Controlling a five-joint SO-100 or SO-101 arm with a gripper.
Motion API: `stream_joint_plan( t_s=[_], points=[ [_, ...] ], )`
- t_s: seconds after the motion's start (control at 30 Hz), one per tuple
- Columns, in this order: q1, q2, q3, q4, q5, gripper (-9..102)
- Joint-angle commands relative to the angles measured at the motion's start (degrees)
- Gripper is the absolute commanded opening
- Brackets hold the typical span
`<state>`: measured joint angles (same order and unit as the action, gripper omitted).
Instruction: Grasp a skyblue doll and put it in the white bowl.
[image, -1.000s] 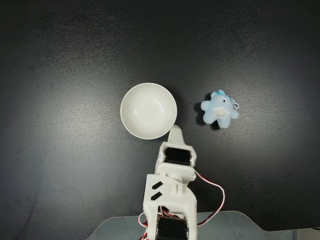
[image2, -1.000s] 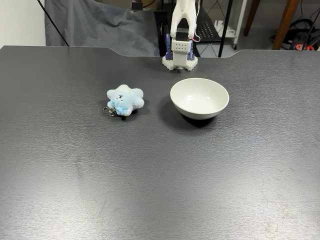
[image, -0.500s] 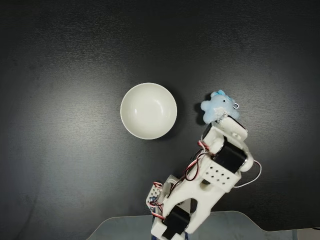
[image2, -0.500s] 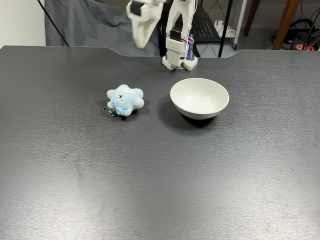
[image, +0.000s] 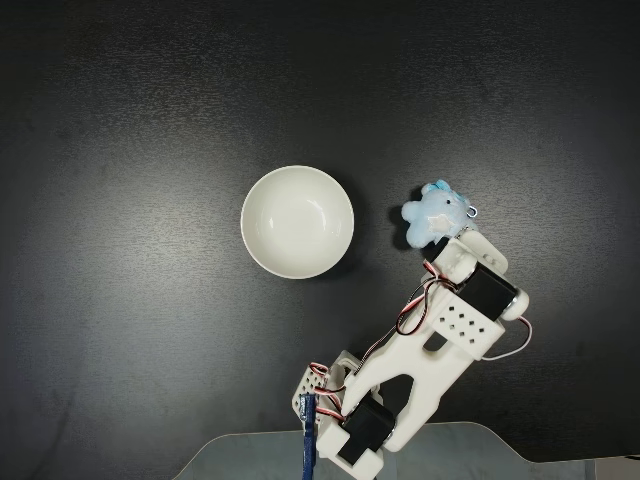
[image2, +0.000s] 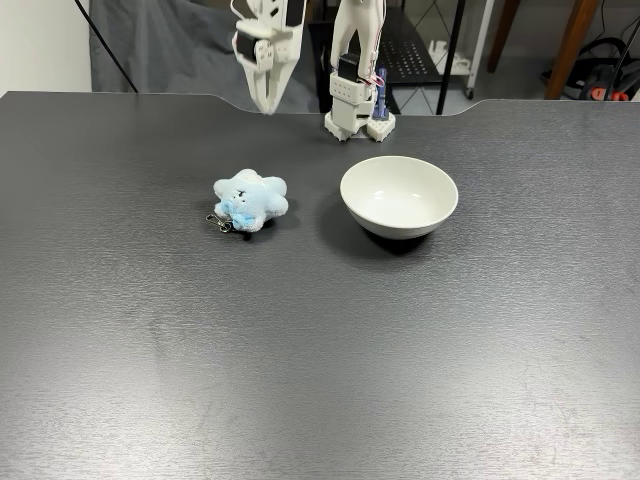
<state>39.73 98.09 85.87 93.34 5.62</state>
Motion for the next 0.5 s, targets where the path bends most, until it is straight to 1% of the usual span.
stream_joint_plan(
  t_s=[0.0, 0.2, 0.27, 0.37, 0.47],
  points=[
    [-0.6, -3.7, -4.2, -1.3, -0.3, -1],
    [-0.6, -5.4, -8.6, -8.3, -0.6, -1],
    [-0.7, -5.4, -9.5, -9.9, -2.4, -1],
    [-0.7, -5.4, -9.1, -10.5, -6.5, -1],
    [-0.2, -5.5, -8.7, -10.5, -7.3, -1]
  ],
)
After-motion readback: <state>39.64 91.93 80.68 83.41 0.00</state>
